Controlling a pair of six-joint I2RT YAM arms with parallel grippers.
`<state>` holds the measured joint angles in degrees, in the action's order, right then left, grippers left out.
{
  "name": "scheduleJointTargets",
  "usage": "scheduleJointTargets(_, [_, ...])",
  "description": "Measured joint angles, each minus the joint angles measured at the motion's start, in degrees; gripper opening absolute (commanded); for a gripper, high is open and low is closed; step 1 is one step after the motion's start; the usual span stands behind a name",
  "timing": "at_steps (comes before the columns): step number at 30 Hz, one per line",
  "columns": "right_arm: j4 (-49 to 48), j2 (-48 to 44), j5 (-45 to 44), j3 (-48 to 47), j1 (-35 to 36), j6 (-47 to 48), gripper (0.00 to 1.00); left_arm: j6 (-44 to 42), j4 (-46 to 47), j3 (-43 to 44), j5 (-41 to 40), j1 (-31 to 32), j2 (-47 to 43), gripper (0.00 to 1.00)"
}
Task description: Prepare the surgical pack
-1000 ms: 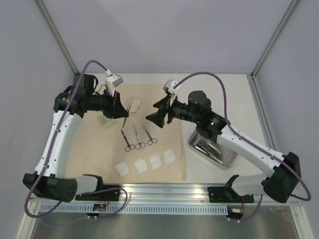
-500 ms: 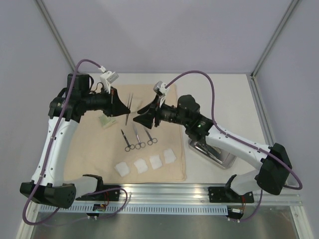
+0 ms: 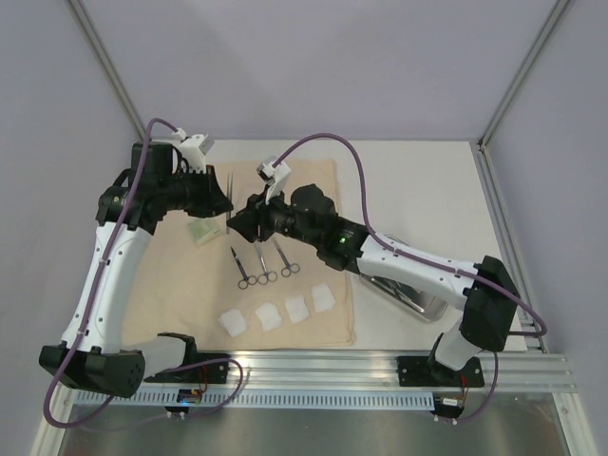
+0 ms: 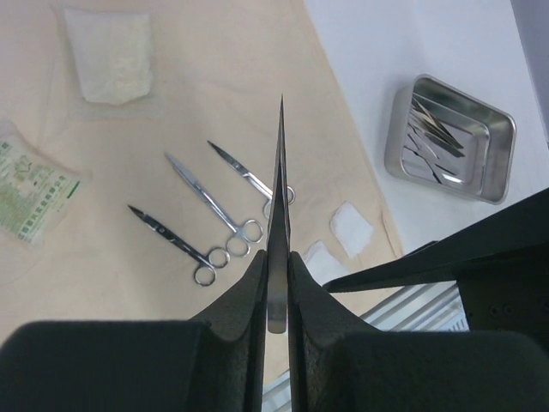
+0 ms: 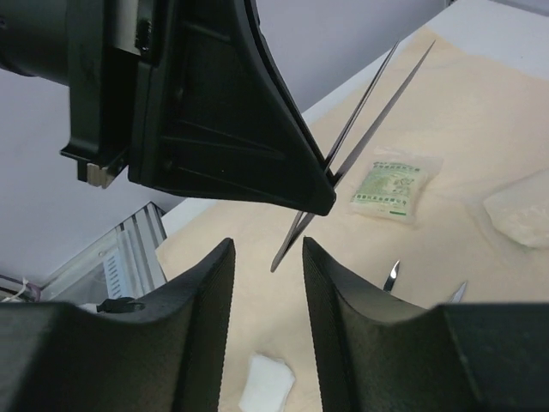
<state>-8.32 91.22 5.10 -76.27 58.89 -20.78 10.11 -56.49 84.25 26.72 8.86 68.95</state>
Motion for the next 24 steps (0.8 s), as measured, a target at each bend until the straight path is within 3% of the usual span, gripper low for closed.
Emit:
scheduleJointTargets(17, [5.81, 6.75, -3.98, -5.90, 0.57, -1.88, 0.30, 0.61, 0.24, -0.24, -1.36, 0.00, 0.00, 0.00])
scheduleJointTargets(20, [5.81, 7.30, -3.56, -6.21, 0.57, -1.90, 0.22, 0.68, 0.59, -0.55, -1.40, 0.00, 0.00, 0.00])
scheduleJointTargets(24, [5.95, 8.11, -3.54, -7.26, 0.59, -1.86, 0.01, 0.72, 0.90, -0.98, -1.62, -0.02, 0.00, 0.00])
